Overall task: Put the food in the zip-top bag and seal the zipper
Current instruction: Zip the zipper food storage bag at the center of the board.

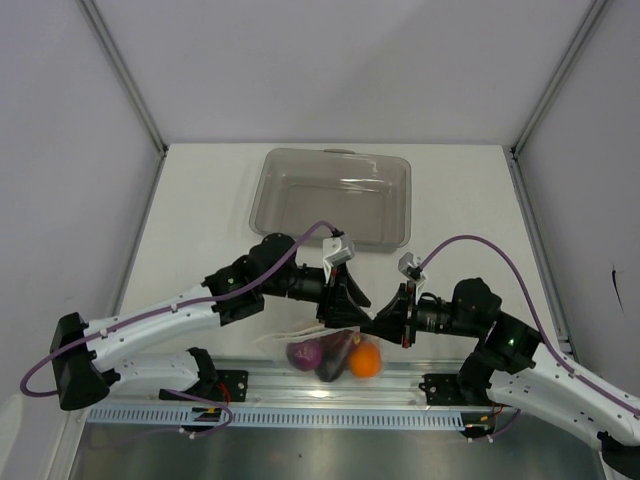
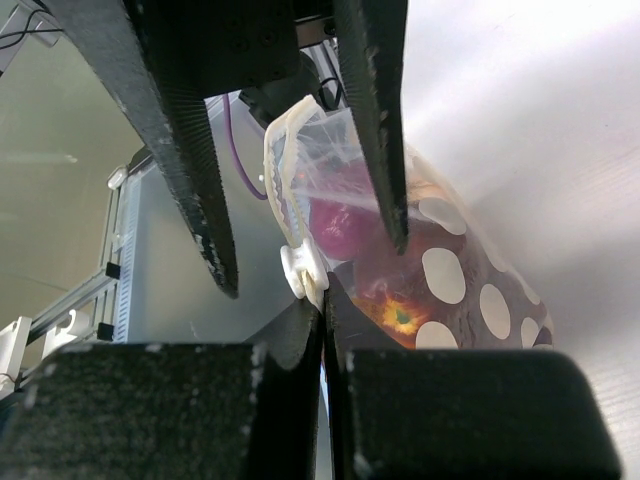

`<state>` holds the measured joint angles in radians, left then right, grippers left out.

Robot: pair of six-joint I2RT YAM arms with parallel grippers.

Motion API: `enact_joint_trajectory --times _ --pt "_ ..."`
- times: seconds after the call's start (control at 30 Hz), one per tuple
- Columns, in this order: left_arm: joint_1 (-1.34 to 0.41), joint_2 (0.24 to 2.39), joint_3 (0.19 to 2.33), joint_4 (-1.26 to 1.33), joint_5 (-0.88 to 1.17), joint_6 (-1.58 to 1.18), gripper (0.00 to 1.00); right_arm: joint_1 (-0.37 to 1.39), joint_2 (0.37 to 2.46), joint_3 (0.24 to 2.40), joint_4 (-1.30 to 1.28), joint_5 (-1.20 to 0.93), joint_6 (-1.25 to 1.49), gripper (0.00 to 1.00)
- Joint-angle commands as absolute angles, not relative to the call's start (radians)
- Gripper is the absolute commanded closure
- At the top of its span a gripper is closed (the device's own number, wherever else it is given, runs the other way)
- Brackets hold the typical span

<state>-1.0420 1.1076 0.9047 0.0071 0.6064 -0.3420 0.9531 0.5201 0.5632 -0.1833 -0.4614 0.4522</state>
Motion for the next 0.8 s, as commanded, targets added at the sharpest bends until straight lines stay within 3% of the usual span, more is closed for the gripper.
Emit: enact_joint_trajectory --times 0.0,0.13,0.37,0.6,0.77 --pt "-1.037 1.111 0.897 0.040 0.643 -0.353 0.47 0.950 0.526 0.604 -0.130 -0.477 0.454 1.00" --pt "-1.037 1.108 0.896 0.046 0.646 -0.357 0.61 0.950 0.535 0.603 -0.121 -0.474 0.459 1.00" --pt "-1.037 1.109 0.897 0.049 0.658 -0.360 0.71 0.950 0.549 0.607 -0.121 -0.463 0.468 1.00" --pt "-1.037 1.117 0.900 0.028 0.667 -0.361 0.96 0.950 0.549 0.611 -0.091 -0.445 0.514 1.00" --pt "-1.037 1.118 0.896 0.014 0.664 -0.359 0.99 0.950 0.558 0.620 -0.087 -0.417 0.538 1.00"
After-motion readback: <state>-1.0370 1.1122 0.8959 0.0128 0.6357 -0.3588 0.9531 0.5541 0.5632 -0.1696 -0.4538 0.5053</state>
